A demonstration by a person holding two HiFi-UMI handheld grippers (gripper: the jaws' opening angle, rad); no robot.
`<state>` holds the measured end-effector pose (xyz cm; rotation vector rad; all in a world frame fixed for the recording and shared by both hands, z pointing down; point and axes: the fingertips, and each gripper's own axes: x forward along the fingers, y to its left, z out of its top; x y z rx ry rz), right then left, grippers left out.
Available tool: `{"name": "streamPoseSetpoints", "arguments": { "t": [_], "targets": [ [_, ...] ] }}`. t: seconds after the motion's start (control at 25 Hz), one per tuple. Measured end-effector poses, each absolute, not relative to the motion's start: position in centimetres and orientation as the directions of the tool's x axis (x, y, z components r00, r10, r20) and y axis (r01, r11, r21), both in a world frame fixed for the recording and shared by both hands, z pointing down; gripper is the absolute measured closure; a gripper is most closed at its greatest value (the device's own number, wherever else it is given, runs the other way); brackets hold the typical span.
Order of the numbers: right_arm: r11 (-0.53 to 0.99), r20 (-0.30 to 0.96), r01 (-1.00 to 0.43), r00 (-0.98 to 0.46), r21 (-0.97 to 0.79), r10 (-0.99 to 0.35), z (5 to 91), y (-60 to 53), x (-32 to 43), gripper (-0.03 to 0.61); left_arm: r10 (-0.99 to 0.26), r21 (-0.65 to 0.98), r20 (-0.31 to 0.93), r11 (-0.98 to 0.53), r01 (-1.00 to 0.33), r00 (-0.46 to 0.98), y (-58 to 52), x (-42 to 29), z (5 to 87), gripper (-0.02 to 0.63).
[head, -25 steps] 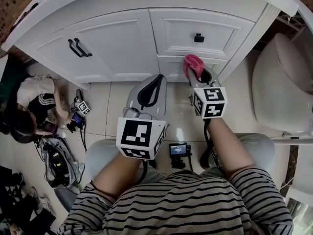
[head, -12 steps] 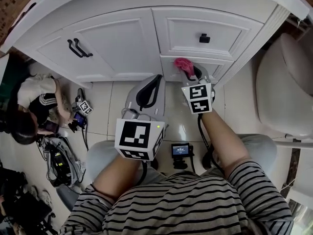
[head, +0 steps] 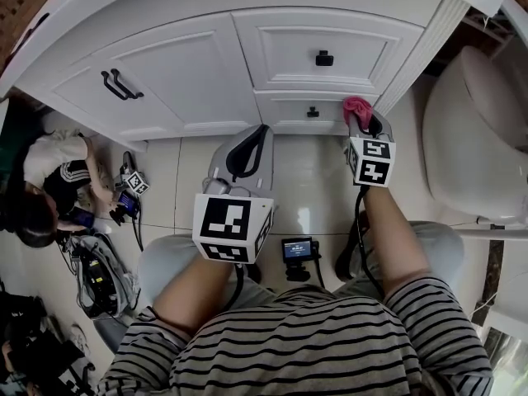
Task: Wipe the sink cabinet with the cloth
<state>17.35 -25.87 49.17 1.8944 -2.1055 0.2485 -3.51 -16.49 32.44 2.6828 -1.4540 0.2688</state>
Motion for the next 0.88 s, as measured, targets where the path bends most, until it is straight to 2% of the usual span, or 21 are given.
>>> {"name": "streamPoseSetpoints", "arguments": {
  "t": [0.12, 0.2, 0.4, 0.56, 0.68, 0.88],
  "targets": [
    [0.024, 0.375, -0.997, 0.005, 0.073, -0.927, 49.9, -25.0, 19.8, 0.483, -0.827, -0.008, 0.18, -0.543, -0.84, 0.533, -16.3, -3.6, 32.0, 0.621],
    [0.022, 0.377, -0.997, 0.006, 0.069, -0.926, 49.5, -24.3, 19.3, 0.483, -0.825, -0.002, 0.17, -0.548, -0.837, 0.539, -16.1, -3.5, 31.5, 0.62],
    [0.296, 0.293, -0.955, -0.274, 0.032, -0.916, 48.3, -24.5, 7.4, 0.483, -0.825, -0.002, 0.138, -0.554, -0.833, 0.548, -15.5, -3.8, 30.3, 0.62],
    [0.475, 0.307, -0.878, -0.439, 0.052, -0.845, 50.4, -25.6, -2.7, 0.483, -0.837, 0.014, 0.143, -0.532, -0.846, 0.529, -15.5, -5.2, 30.6, 0.621],
    [0.487, 0.347, -0.87, -0.435, 0.075, -0.831, 52.6, -27.0, -5.6, 0.483, -0.843, 0.035, 0.15, -0.518, -0.855, 0.517, -15.7, -6.3, 31.0, 0.621],
    [0.457, 0.382, -0.888, -0.408, 0.045, -0.83, 54.5, -28.4, -3.7, 0.48, -0.85, 0.035, 0.151, -0.505, -0.863, 0.504, -16.4, -7.3, 31.1, 0.621]
  ]
}}
